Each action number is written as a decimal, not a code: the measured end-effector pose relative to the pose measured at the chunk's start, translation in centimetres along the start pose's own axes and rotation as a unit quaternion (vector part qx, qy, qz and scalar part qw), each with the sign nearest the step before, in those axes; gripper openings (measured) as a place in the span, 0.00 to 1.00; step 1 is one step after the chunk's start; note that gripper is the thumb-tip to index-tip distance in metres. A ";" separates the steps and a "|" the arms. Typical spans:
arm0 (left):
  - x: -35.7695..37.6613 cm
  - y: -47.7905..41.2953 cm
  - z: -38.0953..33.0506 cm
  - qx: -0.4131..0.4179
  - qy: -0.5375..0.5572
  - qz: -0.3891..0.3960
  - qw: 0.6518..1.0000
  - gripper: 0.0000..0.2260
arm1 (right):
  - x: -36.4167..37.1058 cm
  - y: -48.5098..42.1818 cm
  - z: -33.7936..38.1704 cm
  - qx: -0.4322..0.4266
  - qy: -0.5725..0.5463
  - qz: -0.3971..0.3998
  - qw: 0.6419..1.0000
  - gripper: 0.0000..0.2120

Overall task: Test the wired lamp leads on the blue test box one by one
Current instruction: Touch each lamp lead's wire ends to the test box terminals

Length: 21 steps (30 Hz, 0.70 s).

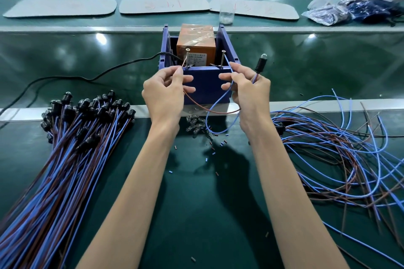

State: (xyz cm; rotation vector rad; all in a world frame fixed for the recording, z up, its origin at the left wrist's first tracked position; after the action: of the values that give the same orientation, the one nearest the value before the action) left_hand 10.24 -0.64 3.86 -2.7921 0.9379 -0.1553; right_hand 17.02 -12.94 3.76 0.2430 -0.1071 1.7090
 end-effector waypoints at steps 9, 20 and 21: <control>-0.4 0.3 -0.2 -0.001 -0.011 0.047 0.999 0.07 | -0.3 0.2 0.2 -0.001 0.032 0.032 0.999 0.12; -0.8 0.5 -0.2 0.000 -0.014 0.056 0.998 0.08 | -0.6 0.1 0.2 -0.003 0.017 0.026 1.000 0.11; -0.8 0.5 -0.2 -0.001 -0.014 0.055 0.998 0.08 | -0.6 0.1 0.2 -0.003 0.015 0.026 1.000 0.10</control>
State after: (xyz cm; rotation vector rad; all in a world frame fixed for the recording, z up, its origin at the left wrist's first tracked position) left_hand 9.25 -0.58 3.91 -2.7281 1.0812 -0.0980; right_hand 17.02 -13.59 3.81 0.2106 -0.0978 1.7639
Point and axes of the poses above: each hand's wrist, its own y-axis away from the middle knuckle, its own x-axis out of the palm, z = x × y, the point moved 1 cm from there along -y, towards the middle knuckle, and after that the axes turned 5 degrees about x, right-handed, at the moved point
